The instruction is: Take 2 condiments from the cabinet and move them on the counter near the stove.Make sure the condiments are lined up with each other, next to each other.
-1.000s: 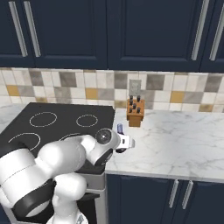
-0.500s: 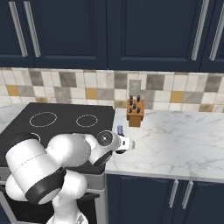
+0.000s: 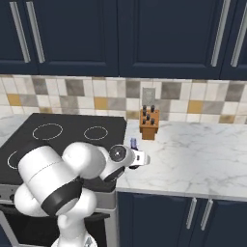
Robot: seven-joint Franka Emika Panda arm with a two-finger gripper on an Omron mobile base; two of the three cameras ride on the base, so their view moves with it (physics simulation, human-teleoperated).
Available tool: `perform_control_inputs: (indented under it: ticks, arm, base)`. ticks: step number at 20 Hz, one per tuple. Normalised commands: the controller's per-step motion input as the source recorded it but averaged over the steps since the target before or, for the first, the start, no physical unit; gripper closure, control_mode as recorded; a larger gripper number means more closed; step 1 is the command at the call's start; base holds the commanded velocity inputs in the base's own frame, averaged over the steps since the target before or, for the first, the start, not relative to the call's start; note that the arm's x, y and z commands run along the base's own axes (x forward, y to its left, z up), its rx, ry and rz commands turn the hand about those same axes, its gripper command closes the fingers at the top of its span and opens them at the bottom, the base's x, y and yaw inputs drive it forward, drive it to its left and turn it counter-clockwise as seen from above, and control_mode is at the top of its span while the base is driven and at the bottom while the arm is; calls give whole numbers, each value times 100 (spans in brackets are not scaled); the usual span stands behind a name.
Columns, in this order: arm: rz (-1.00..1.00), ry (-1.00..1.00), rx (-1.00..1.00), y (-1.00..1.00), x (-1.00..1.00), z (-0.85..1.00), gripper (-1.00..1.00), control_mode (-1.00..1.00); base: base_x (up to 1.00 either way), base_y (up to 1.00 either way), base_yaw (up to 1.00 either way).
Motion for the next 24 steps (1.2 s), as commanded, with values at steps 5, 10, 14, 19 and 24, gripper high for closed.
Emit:
perform_control_inputs:
  ticks: [5, 10, 14, 19, 24]
  arm:
    - [0, 0, -2, 16, 0, -50, 100, -100]
    - [0, 0, -3, 15, 0, -58, 100, -100]
    - [0, 0, -4, 19, 0, -62, 100, -100]
    - [0, 0, -2, 39, -2, -42, 100, -100]
    - [0, 0, -1, 47, -7, -37, 100, -100]
  base:
    - [0, 0, 0]
    - [0, 0, 0]
    - [0, 0, 0]
    - [0, 0, 0]
    - [0, 0, 0]
